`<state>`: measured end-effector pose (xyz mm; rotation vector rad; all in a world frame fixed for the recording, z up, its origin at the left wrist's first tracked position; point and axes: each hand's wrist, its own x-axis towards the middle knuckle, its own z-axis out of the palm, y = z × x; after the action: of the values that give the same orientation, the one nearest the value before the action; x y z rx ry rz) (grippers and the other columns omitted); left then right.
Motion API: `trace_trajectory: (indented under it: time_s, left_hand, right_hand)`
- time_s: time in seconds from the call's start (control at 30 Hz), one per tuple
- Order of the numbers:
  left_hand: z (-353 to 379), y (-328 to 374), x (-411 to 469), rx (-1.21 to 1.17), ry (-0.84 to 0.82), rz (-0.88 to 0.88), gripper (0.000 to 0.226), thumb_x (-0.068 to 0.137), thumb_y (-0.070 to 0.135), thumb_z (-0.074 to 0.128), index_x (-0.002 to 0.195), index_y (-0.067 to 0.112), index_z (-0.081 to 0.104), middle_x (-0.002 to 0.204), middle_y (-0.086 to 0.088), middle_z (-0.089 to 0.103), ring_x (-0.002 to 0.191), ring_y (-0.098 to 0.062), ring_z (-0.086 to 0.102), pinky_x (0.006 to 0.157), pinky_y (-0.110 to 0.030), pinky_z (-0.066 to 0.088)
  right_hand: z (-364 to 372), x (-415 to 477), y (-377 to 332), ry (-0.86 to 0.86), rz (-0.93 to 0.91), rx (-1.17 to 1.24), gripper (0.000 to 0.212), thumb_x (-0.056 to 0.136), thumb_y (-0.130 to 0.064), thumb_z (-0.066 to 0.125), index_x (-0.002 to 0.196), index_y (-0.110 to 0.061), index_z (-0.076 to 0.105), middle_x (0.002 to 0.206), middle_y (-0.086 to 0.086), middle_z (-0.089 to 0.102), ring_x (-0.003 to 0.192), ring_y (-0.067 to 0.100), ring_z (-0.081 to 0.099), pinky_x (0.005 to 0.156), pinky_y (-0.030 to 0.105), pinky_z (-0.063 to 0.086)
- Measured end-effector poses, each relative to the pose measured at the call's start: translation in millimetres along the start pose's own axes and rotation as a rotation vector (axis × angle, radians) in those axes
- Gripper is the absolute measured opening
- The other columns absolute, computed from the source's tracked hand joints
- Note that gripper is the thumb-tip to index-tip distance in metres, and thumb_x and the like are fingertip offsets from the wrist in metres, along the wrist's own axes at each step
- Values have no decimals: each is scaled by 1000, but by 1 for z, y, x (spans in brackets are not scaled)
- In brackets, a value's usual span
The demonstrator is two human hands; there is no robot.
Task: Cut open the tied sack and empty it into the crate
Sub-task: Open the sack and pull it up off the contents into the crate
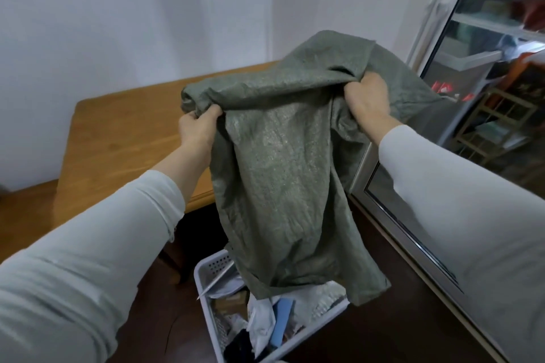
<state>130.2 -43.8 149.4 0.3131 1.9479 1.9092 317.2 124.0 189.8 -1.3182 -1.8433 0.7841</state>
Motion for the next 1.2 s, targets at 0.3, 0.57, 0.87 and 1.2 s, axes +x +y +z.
trace_trajectory:
  time_s: [0.3, 0.57, 0.87, 1.2]
  left_hand:
    - [34, -55, -19, 518, -786, -64, 156, 32, 62, 89, 149, 33, -10, 156, 11, 16, 142, -18, 25, 114, -47, 31]
    - [27, -57, -15, 216, -250, -47, 23, 91, 6, 57, 114, 9, 60, 110, -12, 65, 104, -34, 61, 95, -50, 50]
    - [-17, -29, -14, 235, -380, -259, 13, 90, 6, 61, 95, 18, 63, 96, -5, 68, 84, -26, 64, 65, -35, 52]
    - [-37, -43, 1, 236, -362, -250, 62, 70, 29, 83, 124, 16, 57, 119, -7, 66, 109, -30, 63, 89, -46, 53]
  right_hand:
    - [49, -37, -2, -694, 442, 353, 36, 92, -27, 45, 119, -8, 60, 115, 12, 67, 105, 27, 63, 93, 40, 51]
    - [13, -36, 32, -920, 95, 293, 25, 83, 3, 62, 103, -11, 68, 93, 0, 69, 87, 10, 66, 85, 19, 50]
    - [36, -31, 114, -510, -198, -350, 135, 53, -51, 86, 136, -59, -20, 152, -1, -38, 141, 30, -31, 110, 63, -6]
    - [145, -96, 108, -848, 182, -50, 45, 86, -44, 58, 125, -22, 58, 132, 9, 57, 127, 35, 47, 110, 48, 30]
